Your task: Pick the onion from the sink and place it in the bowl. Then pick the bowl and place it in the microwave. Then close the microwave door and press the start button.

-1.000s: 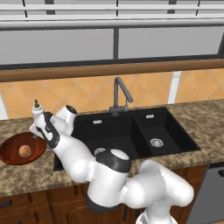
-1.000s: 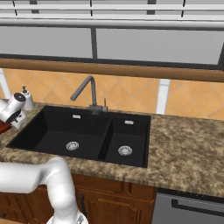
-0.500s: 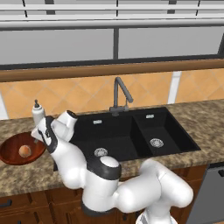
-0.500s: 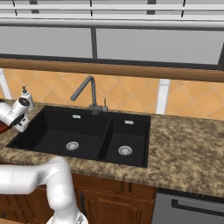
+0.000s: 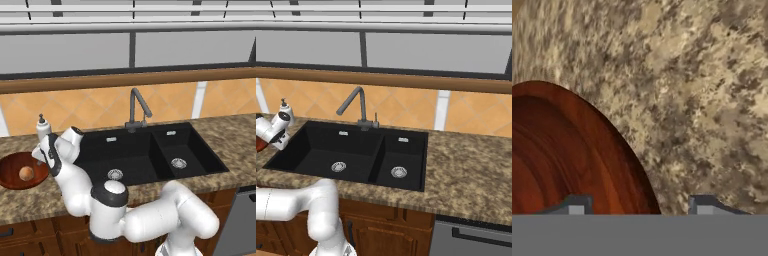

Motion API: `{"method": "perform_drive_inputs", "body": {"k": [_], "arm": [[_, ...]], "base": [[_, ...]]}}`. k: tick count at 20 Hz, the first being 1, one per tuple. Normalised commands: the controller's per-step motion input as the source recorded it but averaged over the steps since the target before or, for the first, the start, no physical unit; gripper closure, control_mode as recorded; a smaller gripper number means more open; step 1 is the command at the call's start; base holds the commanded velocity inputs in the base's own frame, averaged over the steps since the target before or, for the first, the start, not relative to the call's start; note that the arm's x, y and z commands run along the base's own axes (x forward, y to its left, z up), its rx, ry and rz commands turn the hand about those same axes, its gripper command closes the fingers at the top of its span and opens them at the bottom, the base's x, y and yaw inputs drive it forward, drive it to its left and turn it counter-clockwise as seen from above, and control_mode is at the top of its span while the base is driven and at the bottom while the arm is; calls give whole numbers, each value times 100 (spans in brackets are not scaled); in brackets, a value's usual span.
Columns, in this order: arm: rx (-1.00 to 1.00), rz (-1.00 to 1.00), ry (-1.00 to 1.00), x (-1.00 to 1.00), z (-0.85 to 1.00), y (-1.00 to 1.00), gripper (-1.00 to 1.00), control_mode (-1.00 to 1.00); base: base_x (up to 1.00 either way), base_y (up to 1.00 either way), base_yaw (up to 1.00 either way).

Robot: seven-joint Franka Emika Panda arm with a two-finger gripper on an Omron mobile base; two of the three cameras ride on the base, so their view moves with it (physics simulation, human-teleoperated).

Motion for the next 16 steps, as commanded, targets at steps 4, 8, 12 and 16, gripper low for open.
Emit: {"method": "perform_drive_inputs", "body": {"k": [4,8,12,16], "arm": [[0,0,-4,-23,-8,17,100,-100],[0,-12,-10,-65,19,-6,100,-100],[0,-22,-13,-88,57,-39,100,-100],[0,-17,-12,-75,95,-53,100,-100]], "base": [[0,0,0],[0,0,0],[0,0,0],[0,0,0]]}}
